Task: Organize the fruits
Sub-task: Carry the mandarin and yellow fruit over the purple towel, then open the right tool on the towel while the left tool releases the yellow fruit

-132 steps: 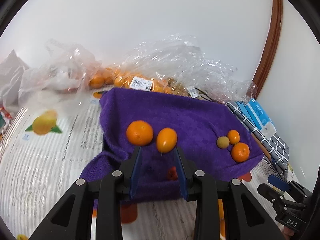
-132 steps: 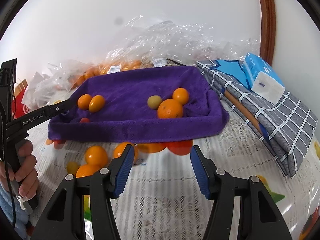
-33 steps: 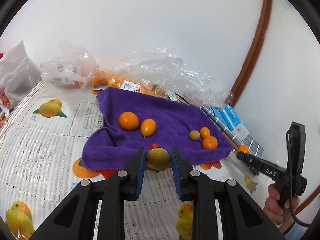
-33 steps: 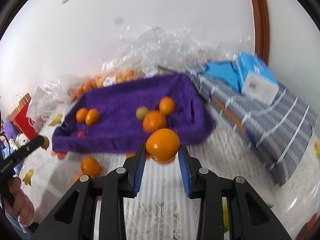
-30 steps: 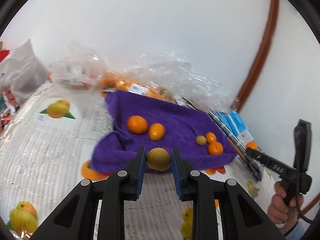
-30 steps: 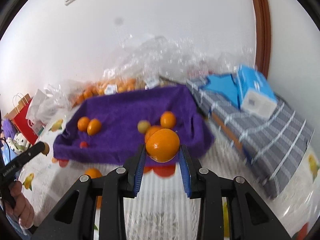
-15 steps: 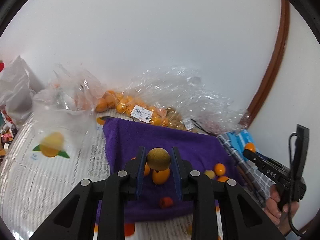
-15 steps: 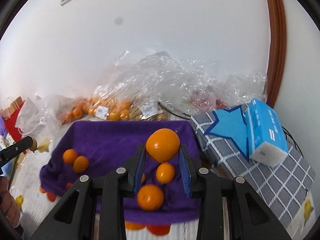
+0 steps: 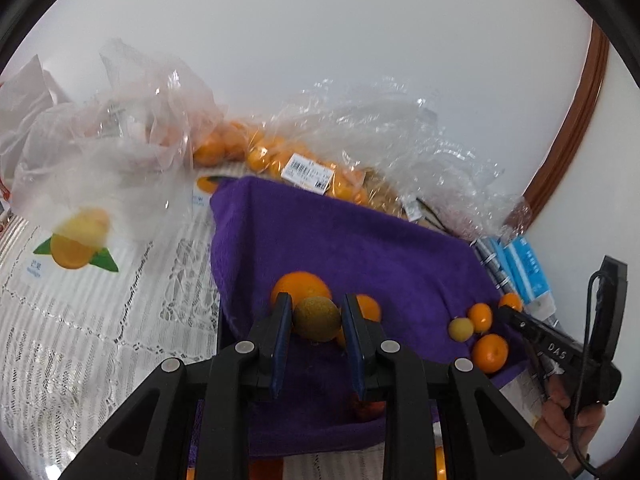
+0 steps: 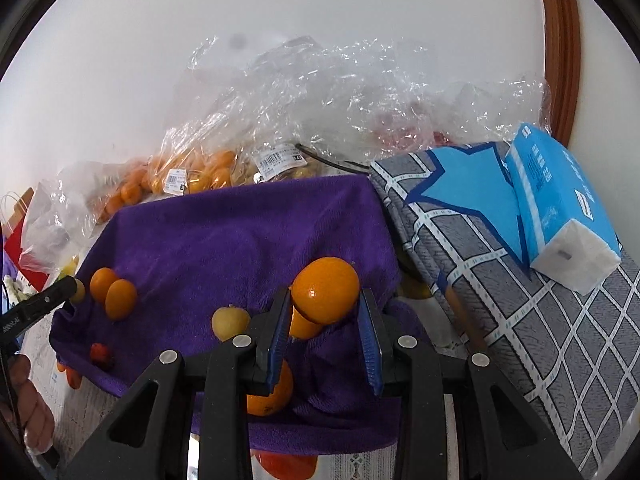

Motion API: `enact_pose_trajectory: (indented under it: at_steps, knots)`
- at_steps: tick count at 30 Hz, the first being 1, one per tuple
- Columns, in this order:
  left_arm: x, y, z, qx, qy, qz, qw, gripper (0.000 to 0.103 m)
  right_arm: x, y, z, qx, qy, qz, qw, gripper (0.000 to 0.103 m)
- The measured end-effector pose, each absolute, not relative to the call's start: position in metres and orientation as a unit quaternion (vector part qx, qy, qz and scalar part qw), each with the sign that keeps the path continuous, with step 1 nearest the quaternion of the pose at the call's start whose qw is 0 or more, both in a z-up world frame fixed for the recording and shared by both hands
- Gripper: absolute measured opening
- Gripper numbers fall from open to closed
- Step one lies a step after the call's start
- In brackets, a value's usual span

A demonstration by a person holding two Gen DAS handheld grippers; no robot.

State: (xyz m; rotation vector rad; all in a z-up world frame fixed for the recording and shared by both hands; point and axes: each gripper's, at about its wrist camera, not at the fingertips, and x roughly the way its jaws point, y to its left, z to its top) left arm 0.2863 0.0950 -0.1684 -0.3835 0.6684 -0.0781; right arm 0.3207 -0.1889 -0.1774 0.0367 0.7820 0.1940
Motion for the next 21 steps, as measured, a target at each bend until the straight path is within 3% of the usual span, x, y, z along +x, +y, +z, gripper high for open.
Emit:
enact_pose_trajectory:
  at_steps: [18,21]
  knots:
    - [0.2884,0.0887,-0.176,-0.176,0.347,-0.037,0.921,0.024,0.3185,-0.1807,-0.1873,-0.011,0.391,0.091,0.916,0.033]
    - [0.2889,0.0876,-0.1766,-0.175,0.349,-0.038,0.92,0.024,0.3165,-0.1786,-0.1872,-0.015,0.39,0.091,0.916,0.038]
